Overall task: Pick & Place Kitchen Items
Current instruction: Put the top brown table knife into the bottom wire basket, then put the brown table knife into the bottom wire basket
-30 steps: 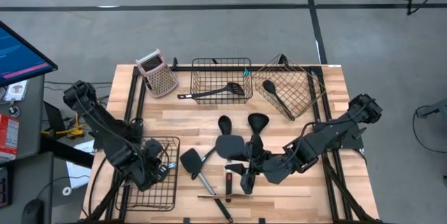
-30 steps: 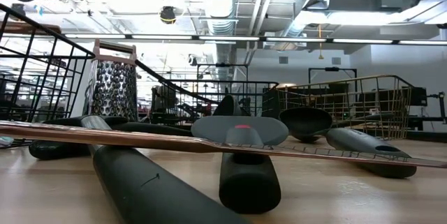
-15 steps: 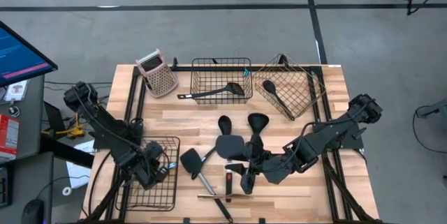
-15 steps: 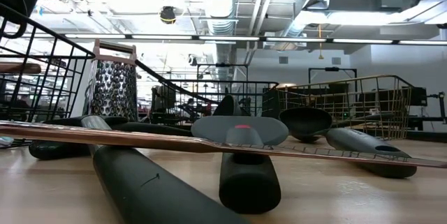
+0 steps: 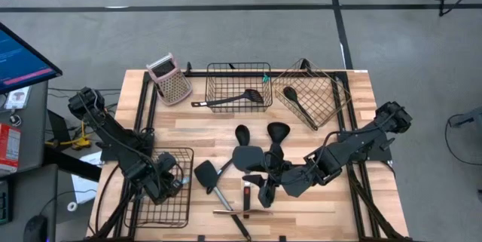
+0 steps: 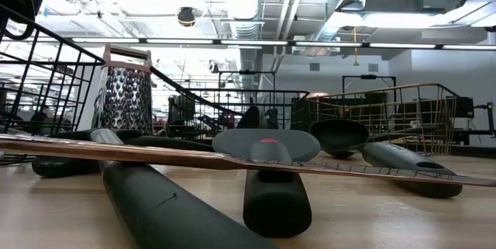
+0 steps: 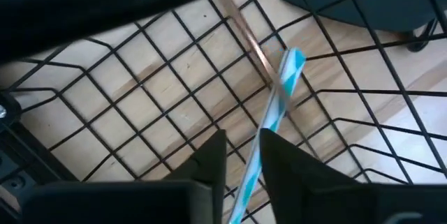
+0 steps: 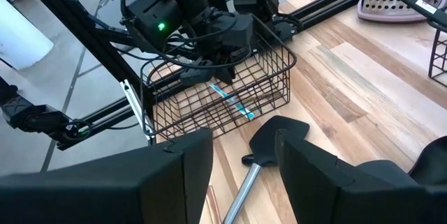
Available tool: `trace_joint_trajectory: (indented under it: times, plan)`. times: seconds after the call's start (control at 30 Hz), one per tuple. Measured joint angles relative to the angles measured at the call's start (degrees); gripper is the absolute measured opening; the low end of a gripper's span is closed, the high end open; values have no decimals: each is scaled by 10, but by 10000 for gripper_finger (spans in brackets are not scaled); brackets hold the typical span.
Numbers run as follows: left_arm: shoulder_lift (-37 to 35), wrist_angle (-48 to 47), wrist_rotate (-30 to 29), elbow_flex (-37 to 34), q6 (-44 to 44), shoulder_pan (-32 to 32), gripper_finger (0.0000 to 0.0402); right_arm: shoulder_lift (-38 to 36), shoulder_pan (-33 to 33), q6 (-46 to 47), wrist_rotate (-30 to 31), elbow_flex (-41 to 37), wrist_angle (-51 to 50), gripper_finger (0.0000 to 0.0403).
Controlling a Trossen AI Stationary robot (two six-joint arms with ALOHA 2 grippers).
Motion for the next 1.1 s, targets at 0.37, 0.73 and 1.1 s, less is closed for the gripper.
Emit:
trace_joint_trajectory:
  times: [0.37,0.73,1.1]
  plan:
    - [-26,13,96,0,30,0,148,0,-2,-3,0,0,0,155]
    - [-135,103,-16,0,32,0,150,0,-6,3,-10,0,-10,157]
    - [-231,307,-270,0,244,0,150,57,18,72,-196,-1,-188,148]
